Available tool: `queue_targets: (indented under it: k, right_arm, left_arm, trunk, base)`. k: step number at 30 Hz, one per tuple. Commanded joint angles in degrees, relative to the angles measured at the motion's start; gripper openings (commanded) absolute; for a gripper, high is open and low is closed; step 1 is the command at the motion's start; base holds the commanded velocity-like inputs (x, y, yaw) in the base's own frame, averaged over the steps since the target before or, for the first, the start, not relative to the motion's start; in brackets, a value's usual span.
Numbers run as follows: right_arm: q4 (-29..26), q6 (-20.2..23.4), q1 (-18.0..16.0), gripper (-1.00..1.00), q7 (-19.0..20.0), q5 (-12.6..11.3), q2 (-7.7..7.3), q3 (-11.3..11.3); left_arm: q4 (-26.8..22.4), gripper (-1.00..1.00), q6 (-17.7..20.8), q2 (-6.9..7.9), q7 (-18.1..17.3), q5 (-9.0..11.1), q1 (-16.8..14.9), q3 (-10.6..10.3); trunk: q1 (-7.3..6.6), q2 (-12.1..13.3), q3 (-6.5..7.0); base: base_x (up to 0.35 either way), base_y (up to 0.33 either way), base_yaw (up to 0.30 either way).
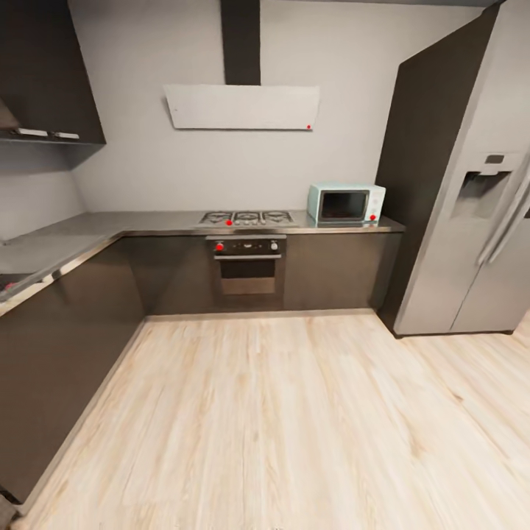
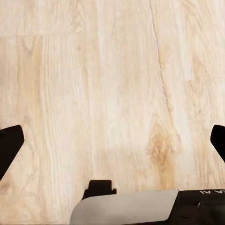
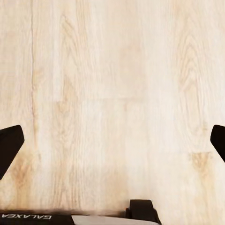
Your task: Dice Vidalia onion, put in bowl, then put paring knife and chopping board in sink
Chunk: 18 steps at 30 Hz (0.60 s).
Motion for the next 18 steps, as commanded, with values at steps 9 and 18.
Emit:
queue_targets:
  k: [9, 18]
  right_arm:
    - [-0.06, -0.08, 0.04, 1.0, 0.07, 0.07, 0.03, -0.04]
    - [0.17, -0.08, 0.04, 1.0, 0.06, 0.07, 0.03, -0.04]
  left_arm:
    - [-0.04, 1.0, -0.08, 0.0, 0.02, -0.06, -0.01, -0.05]
    - [-0.04, 1.0, -0.08, 0.0, 0.02, -0.06, -0.01, -0.04]
  trunk:
    - [-0.01, -0.03, -0.4]
    - [-0.01, -0.03, -0.76]
  base:
    - [-0.133, 0.277, 0.26]
    - [-0.186, 0.249, 0.26]
